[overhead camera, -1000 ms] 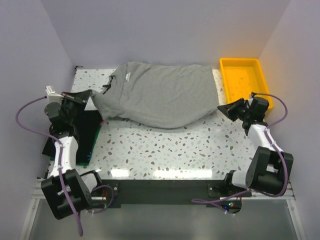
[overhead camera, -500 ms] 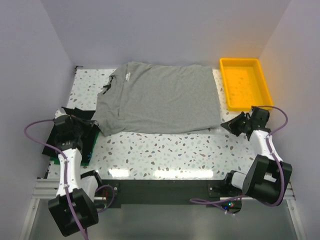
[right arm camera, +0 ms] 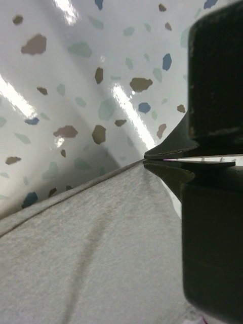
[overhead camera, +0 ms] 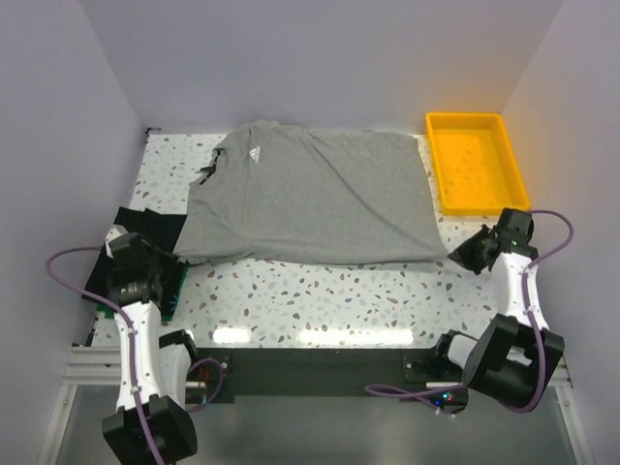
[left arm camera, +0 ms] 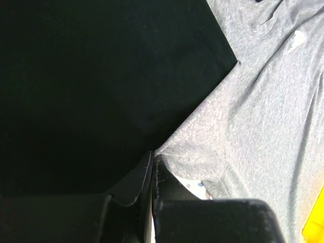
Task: Fold and stack the t-shirts
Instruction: Fold the tshirt
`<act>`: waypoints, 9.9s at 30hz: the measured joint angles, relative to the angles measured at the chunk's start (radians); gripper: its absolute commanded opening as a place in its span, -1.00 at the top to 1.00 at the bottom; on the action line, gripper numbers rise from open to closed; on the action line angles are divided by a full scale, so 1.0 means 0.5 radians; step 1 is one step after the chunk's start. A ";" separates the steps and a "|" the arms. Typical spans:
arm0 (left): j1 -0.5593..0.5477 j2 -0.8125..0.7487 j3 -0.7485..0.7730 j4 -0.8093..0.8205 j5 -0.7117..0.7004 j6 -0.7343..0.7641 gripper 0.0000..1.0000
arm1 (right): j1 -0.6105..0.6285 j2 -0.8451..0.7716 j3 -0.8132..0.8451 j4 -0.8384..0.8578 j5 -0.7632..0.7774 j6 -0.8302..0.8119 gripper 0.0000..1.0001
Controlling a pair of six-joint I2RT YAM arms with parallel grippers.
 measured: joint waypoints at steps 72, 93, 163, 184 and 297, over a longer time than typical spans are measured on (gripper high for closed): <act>-0.616 1.505 1.329 0.050 -0.571 -0.483 1.00 | 0.150 0.835 0.402 0.629 0.027 0.158 1.00; -0.585 1.543 1.409 0.047 -0.560 -0.490 1.00 | 0.142 0.836 0.392 0.745 -0.069 0.208 1.00; -0.523 1.976 1.731 0.201 -0.288 -0.426 0.71 | 0.113 0.941 0.465 0.846 -0.127 0.301 0.38; -0.973 1.910 1.625 0.361 -0.330 -0.184 0.05 | 0.776 0.710 0.545 0.748 0.011 0.171 -0.14; -1.084 2.971 2.581 0.236 -0.761 -0.238 0.50 | 1.419 1.209 0.621 0.880 0.200 -0.171 0.01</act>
